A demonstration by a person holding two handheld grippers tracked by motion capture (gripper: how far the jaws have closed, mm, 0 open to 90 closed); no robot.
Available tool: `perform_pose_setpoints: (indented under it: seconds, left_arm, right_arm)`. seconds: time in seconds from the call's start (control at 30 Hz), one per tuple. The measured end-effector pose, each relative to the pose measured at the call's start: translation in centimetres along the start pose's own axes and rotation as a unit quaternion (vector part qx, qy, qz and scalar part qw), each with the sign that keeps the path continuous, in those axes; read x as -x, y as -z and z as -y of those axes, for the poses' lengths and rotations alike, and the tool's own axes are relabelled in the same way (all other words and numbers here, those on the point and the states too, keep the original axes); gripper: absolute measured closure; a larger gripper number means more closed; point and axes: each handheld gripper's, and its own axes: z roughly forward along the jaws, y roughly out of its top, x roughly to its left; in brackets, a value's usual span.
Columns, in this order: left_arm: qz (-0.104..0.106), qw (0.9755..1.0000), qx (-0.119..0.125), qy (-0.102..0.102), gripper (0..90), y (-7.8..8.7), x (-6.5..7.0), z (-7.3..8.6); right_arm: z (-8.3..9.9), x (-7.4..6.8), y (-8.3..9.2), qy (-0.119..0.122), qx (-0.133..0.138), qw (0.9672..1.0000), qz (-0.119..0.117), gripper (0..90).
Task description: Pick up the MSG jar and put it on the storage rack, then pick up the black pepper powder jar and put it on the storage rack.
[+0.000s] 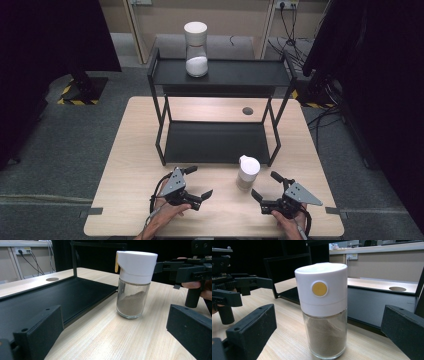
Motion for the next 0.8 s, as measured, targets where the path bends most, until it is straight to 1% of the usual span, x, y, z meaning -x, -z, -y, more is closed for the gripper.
perform_pose_setpoints:
  seconds: [0.27, 0.4, 0.8]
  left_arm:
    - [0.001, 1.0000, 0.000, -0.002, 0.2, 0.07, -0.04, -0.01]
    - [-0.001, 1.0000, 0.002, 0.002, 0.2, 0.06, -0.05, 0.05]
    - [0.000, 1.0000, 0.003, -0.001, 0.2, 0.13, -0.01, 0.10]
  right_arm:
    - [-0.05, -0.10, -0.01, 0.003, -0.001, 1.0000, 0.001, 0.3]
    - [0.00, 0.02, 0.00, 0.000, 0.000, 1.0000, 0.000, 0.4]
    - [-0.03, -0.07, -0.02, 0.001, 0.000, 1.0000, 0.003, 0.4]
